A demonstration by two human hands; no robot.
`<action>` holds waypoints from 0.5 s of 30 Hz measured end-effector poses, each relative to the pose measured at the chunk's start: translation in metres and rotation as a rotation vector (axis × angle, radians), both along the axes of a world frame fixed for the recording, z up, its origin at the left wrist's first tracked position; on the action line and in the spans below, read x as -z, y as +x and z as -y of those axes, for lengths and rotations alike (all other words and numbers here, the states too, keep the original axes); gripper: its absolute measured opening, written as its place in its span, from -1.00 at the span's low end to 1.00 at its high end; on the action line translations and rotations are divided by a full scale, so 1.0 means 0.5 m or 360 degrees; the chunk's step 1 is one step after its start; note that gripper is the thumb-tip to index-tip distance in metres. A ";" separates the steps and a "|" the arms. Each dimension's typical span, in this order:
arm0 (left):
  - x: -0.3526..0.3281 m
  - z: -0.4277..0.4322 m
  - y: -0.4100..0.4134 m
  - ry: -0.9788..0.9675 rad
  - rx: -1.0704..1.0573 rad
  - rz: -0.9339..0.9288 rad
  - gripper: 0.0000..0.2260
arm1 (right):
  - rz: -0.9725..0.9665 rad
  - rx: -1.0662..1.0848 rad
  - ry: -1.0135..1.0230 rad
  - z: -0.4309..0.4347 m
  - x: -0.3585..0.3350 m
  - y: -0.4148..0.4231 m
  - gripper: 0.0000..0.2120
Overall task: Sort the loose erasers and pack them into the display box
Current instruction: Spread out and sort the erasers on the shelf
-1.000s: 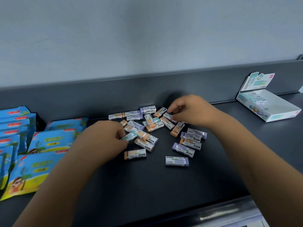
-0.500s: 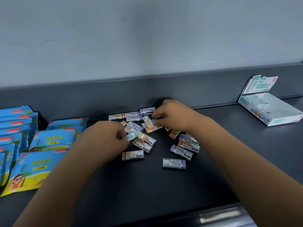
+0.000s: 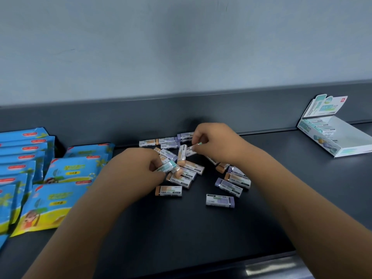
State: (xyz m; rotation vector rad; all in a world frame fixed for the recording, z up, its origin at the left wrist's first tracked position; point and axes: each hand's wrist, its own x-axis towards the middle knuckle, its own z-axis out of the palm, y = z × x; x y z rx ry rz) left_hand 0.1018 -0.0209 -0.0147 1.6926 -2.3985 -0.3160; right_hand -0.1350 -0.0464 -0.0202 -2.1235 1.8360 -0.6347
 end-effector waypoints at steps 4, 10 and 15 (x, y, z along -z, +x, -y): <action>-0.012 -0.003 -0.023 -0.0047 0.0058 -0.0001 -0.91 | 0.0463 0.0157 0.0106 -0.032 -0.019 -0.031 -0.85; -0.049 -0.022 -0.118 -0.0207 0.0167 0.0053 -0.94 | 0.1250 0.0193 0.0199 -0.083 -0.035 -0.112 -0.80; -0.041 -0.040 -0.210 -0.0189 0.0103 0.0004 -0.89 | 0.1664 0.0189 0.0376 -0.100 -0.044 -0.210 -0.80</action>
